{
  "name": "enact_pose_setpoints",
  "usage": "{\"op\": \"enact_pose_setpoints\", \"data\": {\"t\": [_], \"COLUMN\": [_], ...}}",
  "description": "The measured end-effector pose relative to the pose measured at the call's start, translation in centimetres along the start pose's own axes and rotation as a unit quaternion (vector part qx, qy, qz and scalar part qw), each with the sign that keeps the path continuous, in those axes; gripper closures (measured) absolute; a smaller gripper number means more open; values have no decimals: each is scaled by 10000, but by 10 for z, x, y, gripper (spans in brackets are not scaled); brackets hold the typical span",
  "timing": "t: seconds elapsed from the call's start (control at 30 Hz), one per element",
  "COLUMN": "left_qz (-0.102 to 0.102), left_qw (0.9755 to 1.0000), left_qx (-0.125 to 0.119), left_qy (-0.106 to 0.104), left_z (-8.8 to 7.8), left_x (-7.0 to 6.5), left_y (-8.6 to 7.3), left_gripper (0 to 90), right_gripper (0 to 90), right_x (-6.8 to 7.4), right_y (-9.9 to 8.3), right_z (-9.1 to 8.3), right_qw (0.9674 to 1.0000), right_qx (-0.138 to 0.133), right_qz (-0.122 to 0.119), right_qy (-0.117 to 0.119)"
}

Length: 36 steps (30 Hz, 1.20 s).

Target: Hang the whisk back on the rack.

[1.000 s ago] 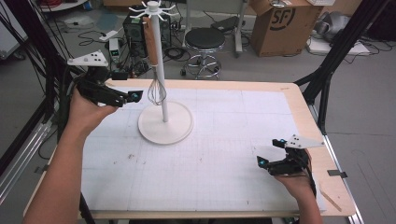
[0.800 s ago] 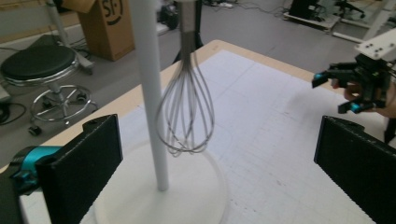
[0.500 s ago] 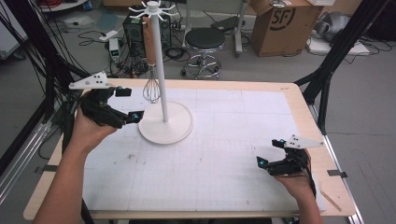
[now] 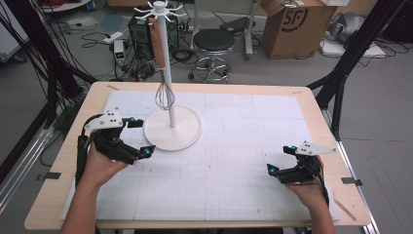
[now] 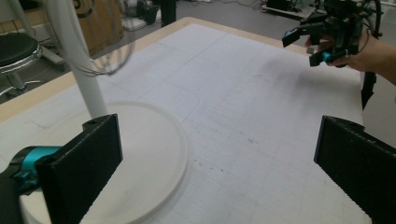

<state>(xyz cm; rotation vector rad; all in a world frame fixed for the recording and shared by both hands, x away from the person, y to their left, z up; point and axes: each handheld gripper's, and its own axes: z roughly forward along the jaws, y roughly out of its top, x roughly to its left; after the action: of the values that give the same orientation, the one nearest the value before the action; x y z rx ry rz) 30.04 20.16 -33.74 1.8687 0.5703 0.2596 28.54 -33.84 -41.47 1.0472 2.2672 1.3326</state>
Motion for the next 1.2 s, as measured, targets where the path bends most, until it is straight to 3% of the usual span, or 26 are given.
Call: {"op": "enact_pose_setpoints", "data": {"t": [0.3,0.47,1.2], "left_qz": [-139,-234,-360], "left_qw": [9999,9995,9985], "left_qx": [24,215,409], "left_qy": [-80,-28,27], "left_z": [5,10,20], "left_x": [-3,-1,3], "left_y": [-24,-32,-47], "left_gripper": [16,16,16], "right_gripper": [2,2,1], "right_x": [1,2,3], "right_y": [-1,0,0], "right_z": [1,3,4], "right_qw": [10000,10000,10000], "right_qx": [9,49,38], "right_qz": [-30,-22,-28], "right_qy": [4,12,19]}}
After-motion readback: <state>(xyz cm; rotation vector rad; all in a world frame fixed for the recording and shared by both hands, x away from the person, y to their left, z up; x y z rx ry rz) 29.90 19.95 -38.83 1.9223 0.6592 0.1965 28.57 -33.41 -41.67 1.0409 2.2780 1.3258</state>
